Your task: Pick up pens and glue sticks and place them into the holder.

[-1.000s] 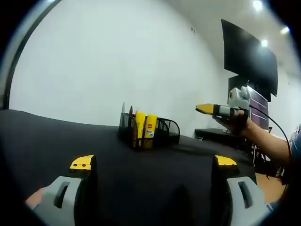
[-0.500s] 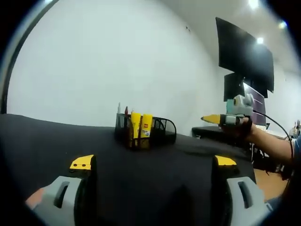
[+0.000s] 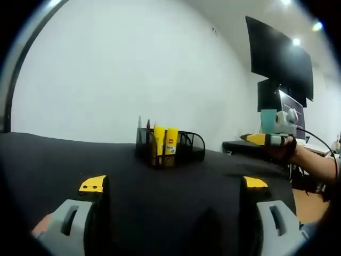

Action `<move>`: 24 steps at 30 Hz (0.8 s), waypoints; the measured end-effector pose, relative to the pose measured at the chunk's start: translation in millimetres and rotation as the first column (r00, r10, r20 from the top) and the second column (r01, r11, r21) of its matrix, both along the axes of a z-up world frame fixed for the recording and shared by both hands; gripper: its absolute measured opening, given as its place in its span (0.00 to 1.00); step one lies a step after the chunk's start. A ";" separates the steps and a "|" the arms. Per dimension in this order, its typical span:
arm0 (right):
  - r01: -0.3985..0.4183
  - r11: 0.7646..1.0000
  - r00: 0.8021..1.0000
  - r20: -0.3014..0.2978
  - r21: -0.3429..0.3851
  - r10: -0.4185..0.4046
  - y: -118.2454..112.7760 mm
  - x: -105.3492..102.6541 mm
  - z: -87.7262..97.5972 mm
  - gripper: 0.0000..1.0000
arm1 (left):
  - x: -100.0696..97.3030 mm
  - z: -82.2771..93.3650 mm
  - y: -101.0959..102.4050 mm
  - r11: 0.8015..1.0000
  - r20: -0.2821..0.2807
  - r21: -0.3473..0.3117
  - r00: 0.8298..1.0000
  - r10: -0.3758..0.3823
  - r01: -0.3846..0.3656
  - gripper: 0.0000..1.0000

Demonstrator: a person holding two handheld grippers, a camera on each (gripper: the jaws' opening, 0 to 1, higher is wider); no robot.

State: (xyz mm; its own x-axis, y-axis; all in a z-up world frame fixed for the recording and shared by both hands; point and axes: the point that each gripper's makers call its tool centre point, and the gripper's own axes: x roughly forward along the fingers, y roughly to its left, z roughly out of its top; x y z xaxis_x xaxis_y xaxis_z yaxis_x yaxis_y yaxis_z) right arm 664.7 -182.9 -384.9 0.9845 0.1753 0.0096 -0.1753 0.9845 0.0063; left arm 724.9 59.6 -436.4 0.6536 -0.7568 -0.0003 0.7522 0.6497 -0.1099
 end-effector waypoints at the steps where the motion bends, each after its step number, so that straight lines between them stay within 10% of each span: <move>1: 0.002 1.000 1.000 -0.001 0.004 -0.002 -1.4 -0.2 -2.0 0.88 | 0.2 0.1 0.4 1.000 -0.002 -0.002 1.000 0.001 -0.001 0.96; 24: 0.037 0.991 0.999 -0.024 0.127 -0.035 -8.3 -15.7 -46.3 0.93 | -3.5 -4.4 -1.7 1.000 -0.018 0.013 1.000 -0.019 0.019 0.96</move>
